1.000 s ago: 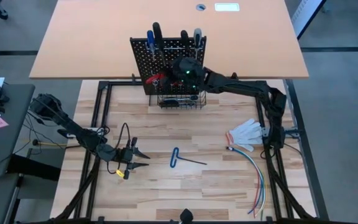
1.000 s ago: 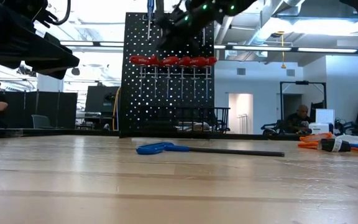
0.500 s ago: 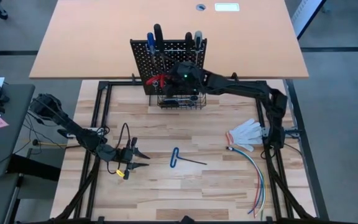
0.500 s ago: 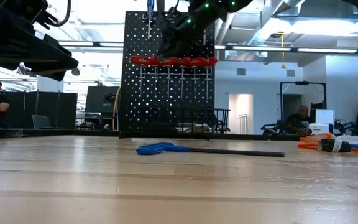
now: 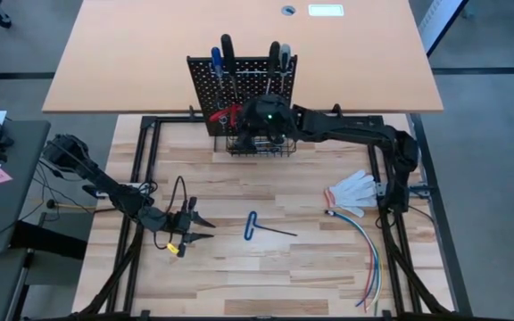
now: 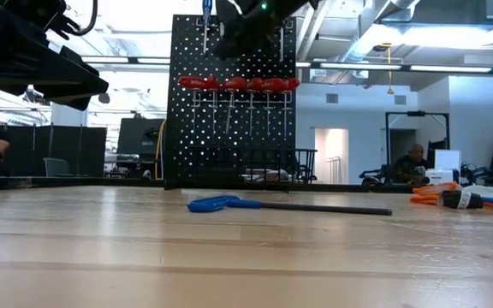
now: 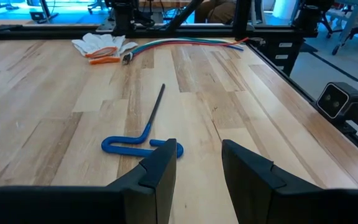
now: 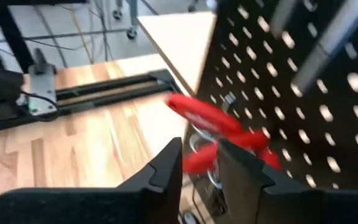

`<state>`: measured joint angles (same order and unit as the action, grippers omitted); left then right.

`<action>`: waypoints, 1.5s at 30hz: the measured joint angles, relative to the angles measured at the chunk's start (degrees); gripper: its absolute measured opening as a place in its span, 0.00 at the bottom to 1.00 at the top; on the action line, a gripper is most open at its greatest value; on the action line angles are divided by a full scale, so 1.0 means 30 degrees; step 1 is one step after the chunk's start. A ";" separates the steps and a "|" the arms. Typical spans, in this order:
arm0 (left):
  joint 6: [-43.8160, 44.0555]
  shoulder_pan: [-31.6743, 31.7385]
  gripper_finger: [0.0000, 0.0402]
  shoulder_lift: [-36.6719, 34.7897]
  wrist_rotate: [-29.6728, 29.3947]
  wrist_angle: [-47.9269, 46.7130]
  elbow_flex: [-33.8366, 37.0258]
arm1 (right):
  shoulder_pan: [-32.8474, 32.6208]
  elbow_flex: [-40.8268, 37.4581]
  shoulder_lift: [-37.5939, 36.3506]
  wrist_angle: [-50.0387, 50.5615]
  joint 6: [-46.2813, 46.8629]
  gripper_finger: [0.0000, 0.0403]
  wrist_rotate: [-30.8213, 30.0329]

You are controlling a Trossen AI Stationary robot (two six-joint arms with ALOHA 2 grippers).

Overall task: Hang tools onto peg board
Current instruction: Hang the blue pick tool on the pegboard

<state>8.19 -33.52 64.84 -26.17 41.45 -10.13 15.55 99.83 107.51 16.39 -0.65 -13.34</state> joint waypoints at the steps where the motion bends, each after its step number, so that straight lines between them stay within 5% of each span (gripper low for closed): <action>1: -0.0021 0.0000 0.30 0.0003 0.0000 0.0000 0.0000 | -0.0163 0.0008 -0.0001 -0.0314 -0.0456 0.25 -0.0001; 11: 0.0000 0.0000 0.30 0.0001 -0.0007 0.0105 0.0000 | 0.0136 0.0016 -0.0001 -0.4183 -0.0881 0.02 -0.1270; 27: 0.0080 -0.0004 0.30 0.0005 -0.0007 -0.0025 0.0000 | 0.1088 0.0016 0.1119 -0.4385 0.0553 0.01 -0.1680; 37: 0.0015 -0.0392 0.30 0.0007 -0.0050 -0.0015 0.0000 | -0.1045 0.0045 -0.0250 -0.2058 -0.1159 0.01 -0.1684; 45: -0.0058 -0.0900 0.30 0.0007 -0.0107 -0.0171 0.0000 | -0.5868 -0.0309 -0.0599 0.1990 -0.2339 0.00 -0.1618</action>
<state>8.01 -36.22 64.86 -26.50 40.94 -10.13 -2.05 98.90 105.71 22.36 -7.67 -18.20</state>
